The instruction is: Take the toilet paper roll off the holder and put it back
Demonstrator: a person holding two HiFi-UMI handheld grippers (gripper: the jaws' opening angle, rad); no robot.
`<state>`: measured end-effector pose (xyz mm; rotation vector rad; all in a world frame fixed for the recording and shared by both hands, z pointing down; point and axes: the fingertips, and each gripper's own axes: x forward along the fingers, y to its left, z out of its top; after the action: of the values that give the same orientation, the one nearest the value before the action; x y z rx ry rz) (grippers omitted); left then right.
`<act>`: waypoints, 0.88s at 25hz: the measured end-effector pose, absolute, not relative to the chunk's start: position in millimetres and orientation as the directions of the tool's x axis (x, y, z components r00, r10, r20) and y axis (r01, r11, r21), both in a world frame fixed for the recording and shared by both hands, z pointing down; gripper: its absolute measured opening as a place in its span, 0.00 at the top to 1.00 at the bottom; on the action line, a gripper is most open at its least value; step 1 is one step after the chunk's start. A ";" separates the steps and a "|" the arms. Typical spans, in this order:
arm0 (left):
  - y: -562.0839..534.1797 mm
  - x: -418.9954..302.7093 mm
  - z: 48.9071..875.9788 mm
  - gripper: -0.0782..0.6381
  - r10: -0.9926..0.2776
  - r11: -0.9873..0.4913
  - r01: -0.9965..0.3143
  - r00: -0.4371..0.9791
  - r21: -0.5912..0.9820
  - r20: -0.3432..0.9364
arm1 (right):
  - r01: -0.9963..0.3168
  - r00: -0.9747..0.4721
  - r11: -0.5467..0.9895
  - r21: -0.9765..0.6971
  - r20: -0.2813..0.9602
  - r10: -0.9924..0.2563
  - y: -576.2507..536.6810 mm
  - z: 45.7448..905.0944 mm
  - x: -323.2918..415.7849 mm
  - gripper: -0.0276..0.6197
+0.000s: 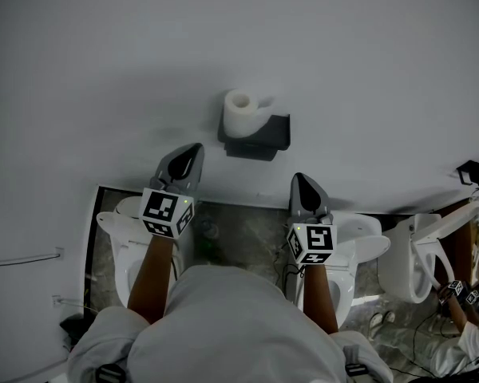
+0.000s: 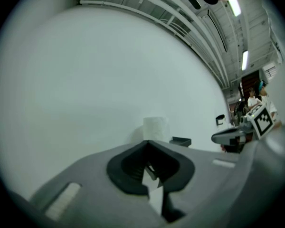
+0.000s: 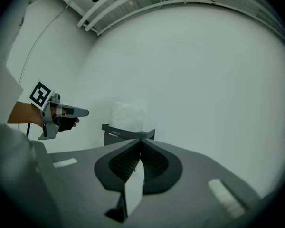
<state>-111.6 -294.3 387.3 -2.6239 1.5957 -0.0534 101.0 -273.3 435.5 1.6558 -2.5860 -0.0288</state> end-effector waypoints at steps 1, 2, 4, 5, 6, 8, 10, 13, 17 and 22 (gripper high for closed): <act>-293.8 -112.3 386.8 0.89 -0.888 -0.458 -0.886 0.459 -0.076 -0.009 | -0.907 -0.416 0.418 0.055 0.048 -0.908 -272.9 434.5 101.0 0.95; -293.2 -113.0 386.3 0.89 -0.889 -0.456 -0.887 0.458 -0.074 -0.012 | -0.907 -0.416 0.418 0.057 0.048 -0.908 -272.5 433.5 101.0 0.95; -292.0 -114.0 385.8 0.89 -0.889 -0.455 -0.888 0.457 -0.072 -0.015 | -0.907 -0.415 0.418 0.060 0.048 -0.908 -271.6 432.6 101.0 0.95; -291.6 -114.4 385.8 0.89 -0.890 -0.454 -0.888 0.456 -0.072 -0.016 | -0.907 -0.414 0.416 0.062 0.048 -0.909 -271.4 432.4 101.1 0.95; -291.3 -114.9 385.7 0.89 -0.890 -0.453 -0.888 0.456 -0.071 -0.017 | -0.908 -0.413 0.415 0.063 0.048 -0.910 -271.0 432.4 100.9 0.95; -290.4 -116.1 385.1 0.89 -0.891 -0.452 -0.889 0.454 -0.070 -0.020 | -0.907 -0.413 0.415 0.063 0.047 -0.910 -270.1 432.0 99.6 0.95; -289.5 -116.5 384.0 0.89 -0.891 -0.451 -0.890 0.453 -0.070 -0.025 | -0.907 -0.416 0.418 0.061 0.043 -0.909 -269.7 431.0 98.2 0.95; -289.0 -116.1 382.5 0.89 -0.891 -0.450 -0.890 0.453 -0.069 -0.031 | -0.903 -0.422 0.424 0.064 0.038 -0.906 -269.6 428.4 96.2 0.95; -286.8 -116.2 381.5 0.89 -0.891 -0.449 -0.891 0.452 -0.069 -0.036 | -0.900 -0.428 0.429 0.073 0.033 -0.903 -267.4 425.3 94.4 0.95; -284.3 -116.3 381.7 0.89 -0.892 -0.448 -0.892 0.451 -0.065 -0.039 | -0.904 -0.420 0.421 0.075 0.031 -0.907 -265.0 424.5 96.0 0.95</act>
<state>-116.3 -284.3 381.7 -2.6102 1.6078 -0.0020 96.0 -265.0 424.5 1.6541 -2.5916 -0.0710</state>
